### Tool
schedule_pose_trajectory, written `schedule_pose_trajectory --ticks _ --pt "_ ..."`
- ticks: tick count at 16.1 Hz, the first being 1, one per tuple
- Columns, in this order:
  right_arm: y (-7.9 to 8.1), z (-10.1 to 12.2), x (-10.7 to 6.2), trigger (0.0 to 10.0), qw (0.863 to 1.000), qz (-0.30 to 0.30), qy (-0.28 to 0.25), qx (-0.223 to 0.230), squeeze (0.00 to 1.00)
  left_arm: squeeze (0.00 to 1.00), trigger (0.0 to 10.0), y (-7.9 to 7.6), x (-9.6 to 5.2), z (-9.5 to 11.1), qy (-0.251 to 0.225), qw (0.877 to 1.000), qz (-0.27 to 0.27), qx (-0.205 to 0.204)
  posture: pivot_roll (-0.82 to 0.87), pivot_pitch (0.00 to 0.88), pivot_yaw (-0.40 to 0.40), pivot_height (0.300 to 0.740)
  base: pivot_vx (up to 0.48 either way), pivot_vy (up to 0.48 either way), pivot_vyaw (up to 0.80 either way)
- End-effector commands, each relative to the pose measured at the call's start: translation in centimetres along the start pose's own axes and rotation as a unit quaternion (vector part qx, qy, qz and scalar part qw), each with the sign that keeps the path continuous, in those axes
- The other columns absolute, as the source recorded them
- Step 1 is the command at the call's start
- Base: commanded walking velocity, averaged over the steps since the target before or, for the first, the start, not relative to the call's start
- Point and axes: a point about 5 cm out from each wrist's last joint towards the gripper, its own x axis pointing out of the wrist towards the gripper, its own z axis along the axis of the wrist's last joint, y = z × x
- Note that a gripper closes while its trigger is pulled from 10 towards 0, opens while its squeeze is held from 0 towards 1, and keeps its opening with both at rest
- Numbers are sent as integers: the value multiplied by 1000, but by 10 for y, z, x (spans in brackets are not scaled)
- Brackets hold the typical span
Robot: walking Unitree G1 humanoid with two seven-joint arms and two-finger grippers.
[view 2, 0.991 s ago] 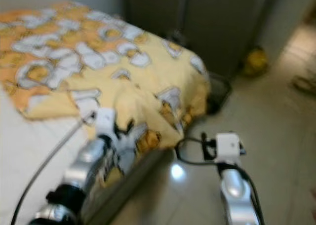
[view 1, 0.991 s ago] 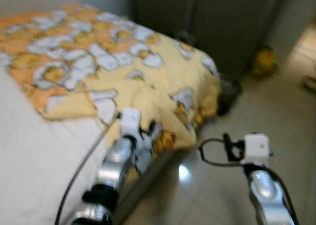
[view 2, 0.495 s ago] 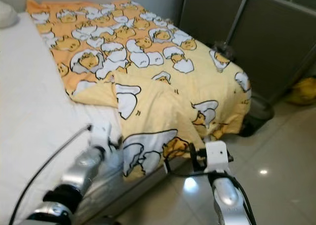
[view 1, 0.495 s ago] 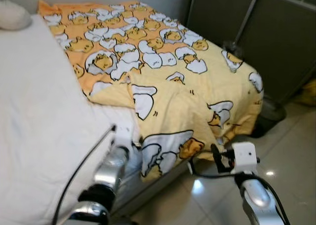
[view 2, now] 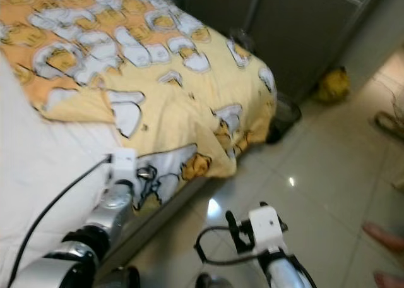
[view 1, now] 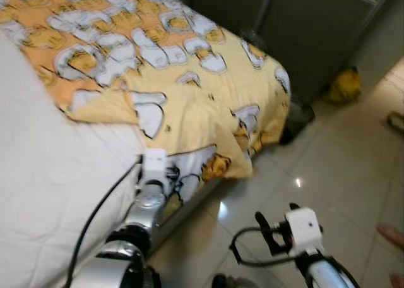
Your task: Clean up the room
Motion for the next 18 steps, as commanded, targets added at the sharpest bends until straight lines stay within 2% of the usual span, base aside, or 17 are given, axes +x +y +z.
schedule_pose_trajectory --ticks 1,4,6,8,10,11,13,14,15,16,18 --pt "-6 2 -6 10000 1000 -7 4 -12 0 0 10000 3 -2 -9 14 1000 24 12 -103 226 -140 740 0 0 0" --pt "-8 -4 -27 10000 999 -9 30 -12 0 0 10000 9 -5 -21 37 998 41 6 -138 274 -171 740 0 0 0" --pt "-5 -4 -35 10000 999 -2 39 -14 0 0 10000 4 -5 -20 33 999 33 -15 -143 280 -179 740 0 0 0" --pt "-4 -2 -37 10000 999 6 43 -18 0 0 10000 -11 -3 -3 -2 999 8 -45 -137 280 -186 740 0 0 0" --pt "-4 -1 -36 10000 999 7 44 -18 0 0 10000 -16 -3 3 -23 999 3 -37 -138 279 -185 740 0 0 0" --pt "-5 -1 -35 10000 999 5 45 -18 0 0 10000 -20 -6 7 -51 999 3 -19 -140 279 -183 740 0 0 0" --pt "-4 -5 -40 10000 998 3 55 -17 0 0 10000 -16 -10 7 -94 992 42 75 -139 280 -175 740 0 0 0" --pt "-3 -7 -42 10000 998 3 60 -15 0 0 10000 -13 -12 5 -105 987 60 109 -137 280 -171 740 0 0 0" --pt "-2 -8 -43 10000 998 2 62 -15 0 0 10000 -12 -13 3 -108 985 62 120 -137 280 -171 740 0 0 0" --pt "-1 -10 -43 10000 998 2 65 -13 0 0 10000 -14 -15 0 -108 985 55 120 -135 279 -168 740 0 0 0" --pt "1 -11 -41 10000 998 2 68 -8 0 0 10000 -27 -19 -13 -58 997 7 52 -125 280 -163 740 0 0 0"
